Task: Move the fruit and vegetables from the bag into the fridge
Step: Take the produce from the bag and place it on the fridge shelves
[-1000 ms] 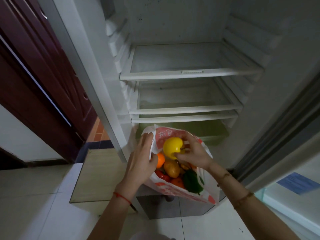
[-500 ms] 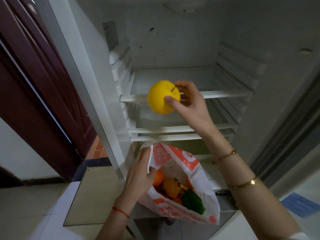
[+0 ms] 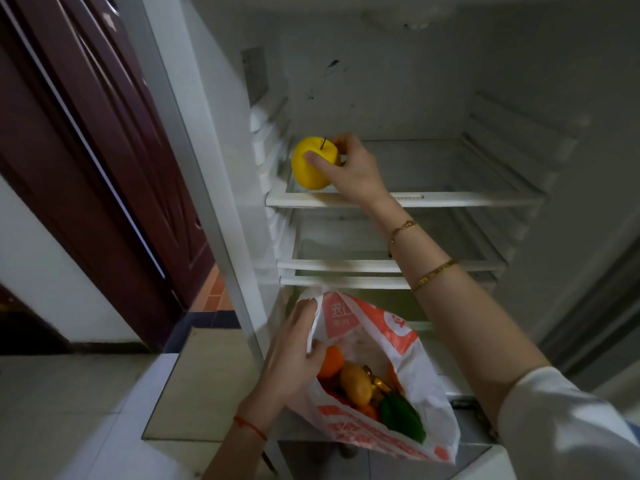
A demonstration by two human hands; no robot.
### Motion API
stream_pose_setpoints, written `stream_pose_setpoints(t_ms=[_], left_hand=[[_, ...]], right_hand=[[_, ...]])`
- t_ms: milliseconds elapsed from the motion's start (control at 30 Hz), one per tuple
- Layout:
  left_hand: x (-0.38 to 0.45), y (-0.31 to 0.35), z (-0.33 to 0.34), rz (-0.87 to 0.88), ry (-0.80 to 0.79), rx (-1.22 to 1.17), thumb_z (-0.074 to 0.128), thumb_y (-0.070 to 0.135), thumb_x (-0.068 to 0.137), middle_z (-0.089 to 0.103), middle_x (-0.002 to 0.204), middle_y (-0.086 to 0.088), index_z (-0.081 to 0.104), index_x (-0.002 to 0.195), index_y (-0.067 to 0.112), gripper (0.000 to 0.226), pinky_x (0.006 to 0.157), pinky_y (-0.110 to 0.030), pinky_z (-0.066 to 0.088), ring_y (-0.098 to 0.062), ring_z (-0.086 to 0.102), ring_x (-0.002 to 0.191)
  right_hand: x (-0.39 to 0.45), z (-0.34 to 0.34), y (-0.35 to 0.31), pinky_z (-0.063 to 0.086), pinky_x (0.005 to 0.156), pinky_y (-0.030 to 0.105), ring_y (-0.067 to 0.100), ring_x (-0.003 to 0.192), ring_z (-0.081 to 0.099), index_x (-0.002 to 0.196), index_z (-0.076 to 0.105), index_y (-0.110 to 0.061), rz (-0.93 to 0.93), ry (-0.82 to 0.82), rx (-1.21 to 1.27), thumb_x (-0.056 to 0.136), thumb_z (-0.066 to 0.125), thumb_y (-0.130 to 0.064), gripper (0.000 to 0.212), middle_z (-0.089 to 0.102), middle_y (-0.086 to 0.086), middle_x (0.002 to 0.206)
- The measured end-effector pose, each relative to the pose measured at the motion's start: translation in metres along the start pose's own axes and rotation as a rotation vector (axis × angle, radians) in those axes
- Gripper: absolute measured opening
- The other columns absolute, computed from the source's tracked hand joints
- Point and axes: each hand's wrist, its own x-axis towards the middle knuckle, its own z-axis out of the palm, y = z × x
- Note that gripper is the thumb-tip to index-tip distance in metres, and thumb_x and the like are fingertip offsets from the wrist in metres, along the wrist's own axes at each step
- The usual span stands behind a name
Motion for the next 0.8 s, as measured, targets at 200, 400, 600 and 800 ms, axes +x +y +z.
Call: stream_pose_setpoints(t_ms=[200, 400, 600, 800], left_hand=[[-0.006, -0.002, -0.004, -0.02, -0.019, -0.037, 0.057, 0.005, 0.086, 0.053, 0.112, 0.01, 0.043, 0.124, 0.025, 0.046, 0.071, -0.023, 0.056, -0.004, 0.059, 0.097], [-0.016, 0.0, -0.005, -0.007, -0.014, -0.029, 0.056, 0.003, 0.085, 0.053, 0.108, 0.011, 0.045, 0.122, 0.024, 0.044, 0.068, -0.026, 0.055, -0.007, 0.061, 0.09], [-0.028, 0.002, -0.005, 0.027, -0.001, -0.005, 0.057, 0.002, 0.084, 0.052, 0.104, 0.011, 0.045, 0.118, 0.025, 0.042, 0.065, -0.03, 0.055, -0.007, 0.059, 0.086], [-0.04, 0.006, -0.007, 0.017, 0.009, 0.074, 0.055, 0.004, 0.086, 0.049, 0.12, 0.011, 0.041, 0.125, 0.023, 0.046, 0.062, -0.014, 0.051, -0.003, 0.055, 0.089]], right_hand=[[-0.012, -0.002, 0.001, 0.047, 0.095, 0.032, 0.022, 0.116, 0.056, 0.139, 0.038, -0.007, 0.007, 0.014, -0.012, 0.081, 0.073, -0.047, 0.078, 0.053, 0.008, 0.134], [-0.086, -0.025, 0.018, 0.052, 0.067, 0.035, 0.021, 0.073, 0.061, 0.088, 0.059, -0.007, -0.218, 0.184, 0.07, 0.084, 0.073, -0.034, 0.031, 0.064, 0.007, 0.083], [-0.178, -0.03, 0.091, 0.052, 0.066, 0.025, 0.011, 0.066, 0.066, 0.08, 0.07, -0.006, 0.07, -0.499, -0.145, 0.091, 0.064, -0.025, 0.022, 0.07, 0.002, 0.073], [-0.239, -0.002, 0.13, 0.053, 0.081, 0.029, 0.019, 0.096, 0.061, 0.109, 0.051, -0.028, 0.227, -0.759, -0.511, 0.09, 0.057, -0.013, 0.025, 0.055, -0.008, 0.097]])
